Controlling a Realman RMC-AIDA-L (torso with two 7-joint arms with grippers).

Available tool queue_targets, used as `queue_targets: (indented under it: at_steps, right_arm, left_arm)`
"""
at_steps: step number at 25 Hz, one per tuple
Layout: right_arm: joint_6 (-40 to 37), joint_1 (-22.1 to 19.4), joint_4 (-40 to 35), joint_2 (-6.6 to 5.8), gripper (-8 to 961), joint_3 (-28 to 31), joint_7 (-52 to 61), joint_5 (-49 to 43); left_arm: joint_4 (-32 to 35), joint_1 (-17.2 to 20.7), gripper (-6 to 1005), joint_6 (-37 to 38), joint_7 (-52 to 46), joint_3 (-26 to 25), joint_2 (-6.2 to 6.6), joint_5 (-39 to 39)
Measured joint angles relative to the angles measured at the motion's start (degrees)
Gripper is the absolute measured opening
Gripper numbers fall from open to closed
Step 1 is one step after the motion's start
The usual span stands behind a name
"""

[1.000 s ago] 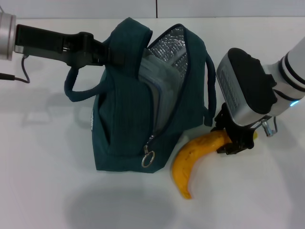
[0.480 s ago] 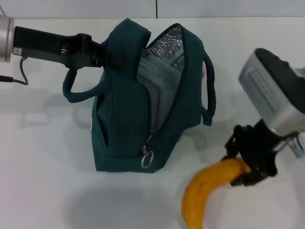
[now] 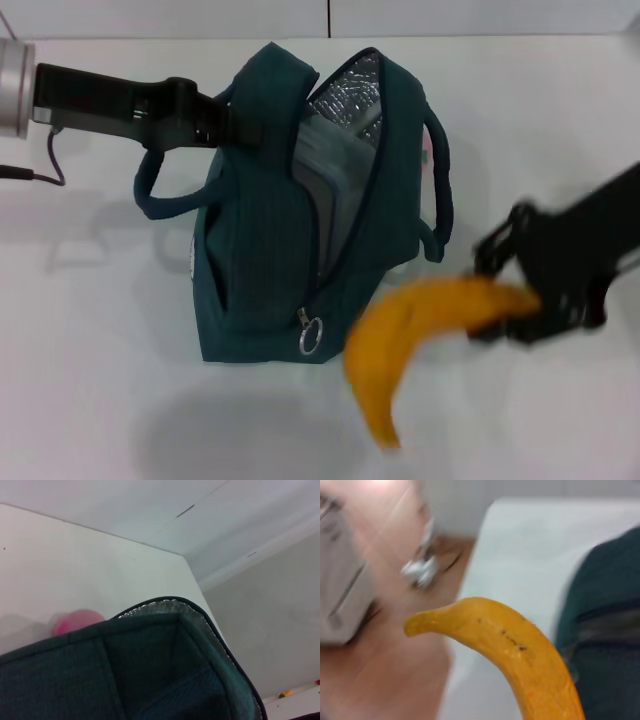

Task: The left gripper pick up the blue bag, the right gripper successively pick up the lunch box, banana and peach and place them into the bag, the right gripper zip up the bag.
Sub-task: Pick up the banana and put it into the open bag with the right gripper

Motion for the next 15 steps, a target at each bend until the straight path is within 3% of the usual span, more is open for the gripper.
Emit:
queue_targets:
  at_steps: [3, 4, 5, 8, 11, 15]
  right_arm:
    - [-1.37, 0.57, -3.52, -0.12, 470, 8.68, 2.7, 0.81]
    - [-1.37, 0.57, -3.52, -0.12, 472, 8.68, 2.7, 0.81]
    - [-0.9, 0.56, -6.13, -0.14, 474, 13.89, 3.47, 1.71]
    - [0.58, 0.67, -7.05, -0.18, 480, 18.85, 3.7, 4.18]
    - [4.54, 0.29, -5.74, -0.14, 486, 21.17, 3.77, 7.85]
    - [11.99, -1.37, 0.05, 0.19, 494, 19.98, 2.38, 15.38]
  left_arm:
    - [-0.02, 0.08, 38, 0.0, -0.05, -0.26, -0.1, -0.03]
    - [-0.02, 0.13, 38, 0.0, -0.1, -0.34, -0.09, -0.18]
    - [-0.03, 0.19, 38, 0.0, -0.13, -0.35, -0.09, -0.5]
    - [-0.03, 0.32, 38, -0.01, -0.16, -0.33, -0.05, -1.24]
    - [-0.03, 0.34, 38, -0.07, -0.1, -0.43, -0.03, -1.35]
    - [-0.09, 0.76, 38, -0.35, 0.0, -0.45, -0.11, -1.39]
